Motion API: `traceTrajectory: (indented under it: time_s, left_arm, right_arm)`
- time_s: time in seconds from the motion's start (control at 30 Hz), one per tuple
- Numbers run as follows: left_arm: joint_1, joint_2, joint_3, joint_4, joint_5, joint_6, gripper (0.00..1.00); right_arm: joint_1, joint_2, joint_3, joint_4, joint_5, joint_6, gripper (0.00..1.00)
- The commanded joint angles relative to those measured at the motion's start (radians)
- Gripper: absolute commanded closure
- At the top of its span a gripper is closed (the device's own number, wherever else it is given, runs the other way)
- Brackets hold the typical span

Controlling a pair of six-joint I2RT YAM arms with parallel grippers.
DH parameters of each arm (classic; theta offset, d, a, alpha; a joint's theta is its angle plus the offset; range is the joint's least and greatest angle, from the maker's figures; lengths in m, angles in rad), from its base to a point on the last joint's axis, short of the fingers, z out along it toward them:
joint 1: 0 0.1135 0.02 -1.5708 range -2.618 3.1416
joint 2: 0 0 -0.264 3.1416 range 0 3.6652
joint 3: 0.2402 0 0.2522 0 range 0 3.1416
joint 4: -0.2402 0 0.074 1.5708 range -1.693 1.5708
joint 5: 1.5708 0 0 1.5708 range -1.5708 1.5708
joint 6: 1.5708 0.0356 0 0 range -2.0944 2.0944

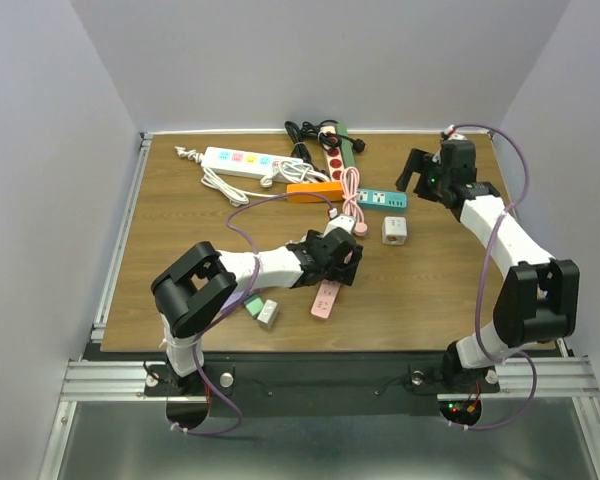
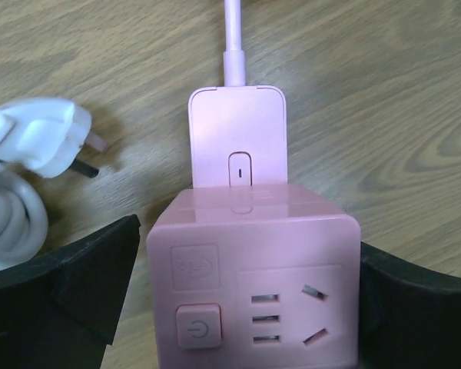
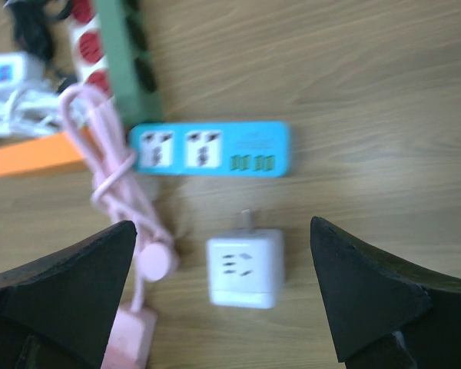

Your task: Insert the plug

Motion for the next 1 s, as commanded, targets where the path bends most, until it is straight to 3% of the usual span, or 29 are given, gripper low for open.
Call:
traceTrajectory:
  time_s: [0.0, 0.2, 0.5, 0.97]
  left_arm:
    - [0.015, -0.070, 0.074, -0.209, -0.029, 0.025, 0.01]
    - [0.015, -0.102, 0.121, -0.227, -0.030, 0.024, 0.01]
    - [0.031, -0.113, 0.144, -0.120, 0.013, 0.076, 0.01]
    - [0.055, -0.209, 0.061, 0.041, -0.009, 0.134, 0.01]
  right_arm:
    - [-0.031, -0.058, -0.022, 0.029, -0.013, -0.045, 0.00]
    - [-0.028, -0.040, -0.077, -0.020, -0.059, -0.072, 0.00]
    - [0.021, 0.001, -0.116, -0.044, -0.064, -0.086, 0.00]
    - [0.047, 0.164, -0.056, -0.067, -0.027, -0.095, 0.03]
